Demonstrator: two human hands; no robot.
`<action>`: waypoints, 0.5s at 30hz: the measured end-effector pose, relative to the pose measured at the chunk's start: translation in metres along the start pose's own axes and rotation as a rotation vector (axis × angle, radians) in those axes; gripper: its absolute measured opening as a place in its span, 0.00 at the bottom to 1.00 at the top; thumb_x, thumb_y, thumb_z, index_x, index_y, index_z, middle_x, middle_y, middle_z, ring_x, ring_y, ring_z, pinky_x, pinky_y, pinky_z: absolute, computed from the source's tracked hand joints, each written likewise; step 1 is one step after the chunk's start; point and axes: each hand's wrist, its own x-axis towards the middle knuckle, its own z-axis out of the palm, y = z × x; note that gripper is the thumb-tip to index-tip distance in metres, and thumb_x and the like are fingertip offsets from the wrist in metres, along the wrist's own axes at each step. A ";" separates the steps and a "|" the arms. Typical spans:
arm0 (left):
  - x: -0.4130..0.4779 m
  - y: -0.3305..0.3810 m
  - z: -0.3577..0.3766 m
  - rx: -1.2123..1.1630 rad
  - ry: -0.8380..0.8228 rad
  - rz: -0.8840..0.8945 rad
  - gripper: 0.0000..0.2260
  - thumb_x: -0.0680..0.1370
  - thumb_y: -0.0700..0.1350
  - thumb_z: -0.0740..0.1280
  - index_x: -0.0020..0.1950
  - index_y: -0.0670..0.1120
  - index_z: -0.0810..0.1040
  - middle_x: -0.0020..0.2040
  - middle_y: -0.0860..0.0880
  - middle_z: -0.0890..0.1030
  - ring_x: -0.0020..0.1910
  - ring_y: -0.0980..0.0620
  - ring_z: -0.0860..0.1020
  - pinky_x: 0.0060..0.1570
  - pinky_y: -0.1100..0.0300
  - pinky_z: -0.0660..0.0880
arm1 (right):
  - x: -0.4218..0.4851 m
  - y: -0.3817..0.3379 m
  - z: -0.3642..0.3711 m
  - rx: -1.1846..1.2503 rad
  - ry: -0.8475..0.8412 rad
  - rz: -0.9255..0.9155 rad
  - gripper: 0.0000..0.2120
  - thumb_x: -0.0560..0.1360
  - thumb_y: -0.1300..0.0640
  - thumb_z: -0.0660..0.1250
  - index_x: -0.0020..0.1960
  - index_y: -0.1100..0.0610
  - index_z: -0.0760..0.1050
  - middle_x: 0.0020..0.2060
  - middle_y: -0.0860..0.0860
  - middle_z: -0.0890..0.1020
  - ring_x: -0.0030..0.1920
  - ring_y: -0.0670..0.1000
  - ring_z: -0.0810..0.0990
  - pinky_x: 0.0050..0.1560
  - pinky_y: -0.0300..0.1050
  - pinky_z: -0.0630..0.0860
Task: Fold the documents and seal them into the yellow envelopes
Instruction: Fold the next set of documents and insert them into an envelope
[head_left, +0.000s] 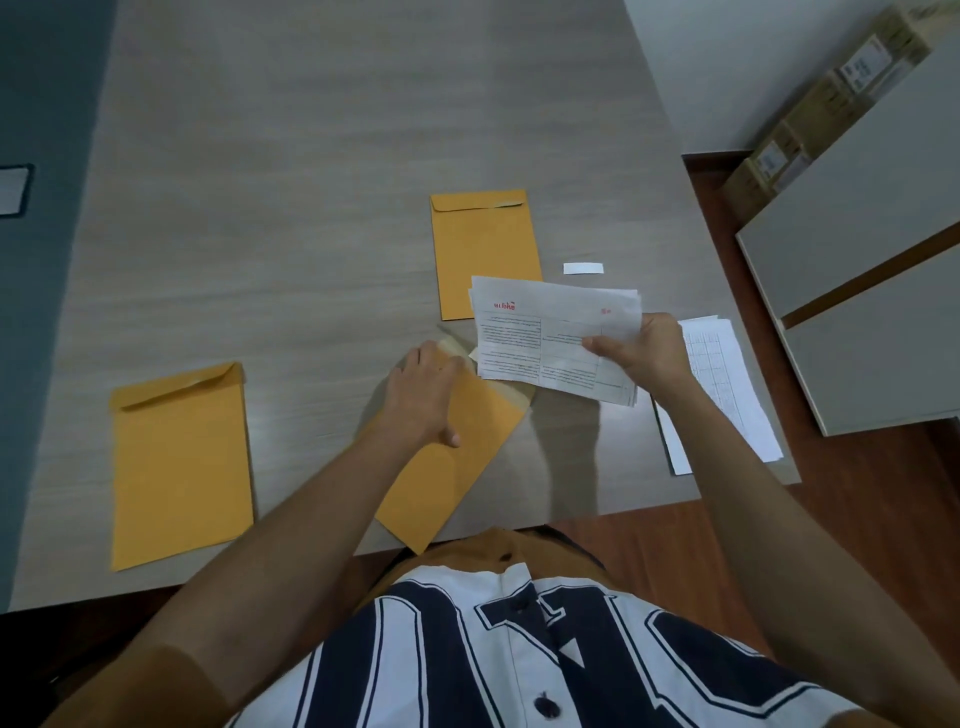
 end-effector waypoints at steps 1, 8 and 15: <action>0.000 -0.001 -0.001 0.003 -0.002 0.012 0.50 0.57 0.62 0.82 0.72 0.54 0.62 0.73 0.43 0.60 0.72 0.42 0.61 0.67 0.48 0.67 | 0.000 0.000 0.000 -0.019 -0.006 -0.011 0.13 0.66 0.57 0.80 0.49 0.58 0.84 0.42 0.49 0.84 0.39 0.47 0.82 0.37 0.36 0.76; -0.005 -0.011 -0.005 -0.076 0.038 0.087 0.51 0.56 0.56 0.84 0.73 0.55 0.61 0.76 0.47 0.58 0.73 0.43 0.62 0.65 0.47 0.68 | 0.009 0.002 -0.003 -0.165 -0.223 0.014 0.15 0.64 0.57 0.81 0.48 0.60 0.84 0.42 0.51 0.85 0.42 0.49 0.84 0.45 0.47 0.81; -0.002 -0.005 -0.010 0.013 0.021 0.200 0.51 0.58 0.50 0.84 0.74 0.53 0.60 0.78 0.45 0.54 0.73 0.43 0.61 0.63 0.49 0.71 | 0.028 -0.002 0.005 -0.116 -0.479 0.145 0.16 0.62 0.62 0.81 0.49 0.59 0.83 0.45 0.51 0.86 0.46 0.52 0.84 0.49 0.45 0.80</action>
